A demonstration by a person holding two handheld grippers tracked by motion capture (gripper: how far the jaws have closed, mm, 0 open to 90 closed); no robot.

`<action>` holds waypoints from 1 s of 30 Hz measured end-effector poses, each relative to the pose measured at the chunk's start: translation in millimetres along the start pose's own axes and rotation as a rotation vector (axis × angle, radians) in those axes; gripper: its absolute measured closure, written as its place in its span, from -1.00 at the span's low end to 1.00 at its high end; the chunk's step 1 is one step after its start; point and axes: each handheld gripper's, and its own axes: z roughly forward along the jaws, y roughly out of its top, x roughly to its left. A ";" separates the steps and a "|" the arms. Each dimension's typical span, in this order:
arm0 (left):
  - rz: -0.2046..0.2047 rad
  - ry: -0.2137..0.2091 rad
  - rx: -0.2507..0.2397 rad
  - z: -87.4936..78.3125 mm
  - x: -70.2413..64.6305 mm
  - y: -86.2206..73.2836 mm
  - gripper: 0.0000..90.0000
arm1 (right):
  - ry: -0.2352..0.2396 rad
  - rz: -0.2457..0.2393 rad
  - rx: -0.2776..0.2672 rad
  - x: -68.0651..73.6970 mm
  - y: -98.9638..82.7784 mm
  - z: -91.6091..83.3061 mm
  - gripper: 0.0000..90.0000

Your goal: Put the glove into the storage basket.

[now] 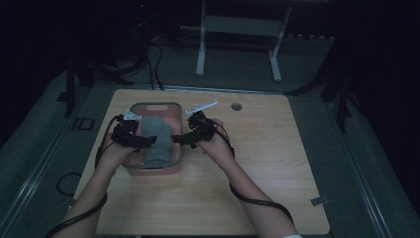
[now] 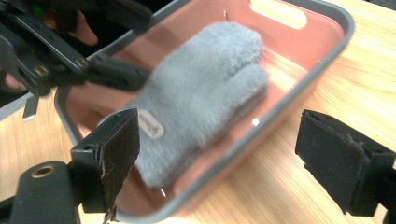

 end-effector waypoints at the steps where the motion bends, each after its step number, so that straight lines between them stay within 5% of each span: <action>1: -0.003 0.007 -0.018 -3.2 -1.1 -1.4 -0.68 | 0.000 -0.002 -0.002 -0.9 -2.3 -3.8 -0.70; 7: 0.015 0.003 -0.141 -19.6 -17.4 -6.5 -0.68 | 0.007 -0.020 -0.031 -4.8 -17.3 -24.4 -0.69; 10: 0.068 0.002 -0.168 -25.1 -31.1 -9.4 -0.68 | 0.003 -0.034 -0.039 -6.2 -26.4 -33.6 -0.69; 19: 0.099 -0.167 -0.220 -20.4 -72.3 -16.1 -0.68 | 0.014 -0.070 -0.063 -16.1 -57.4 -54.7 -0.69; 30: 0.147 -0.277 -0.232 -4.9 -115.7 -21.1 -0.68 | 0.021 -0.101 -0.073 -30.3 -95.6 -78.6 -0.69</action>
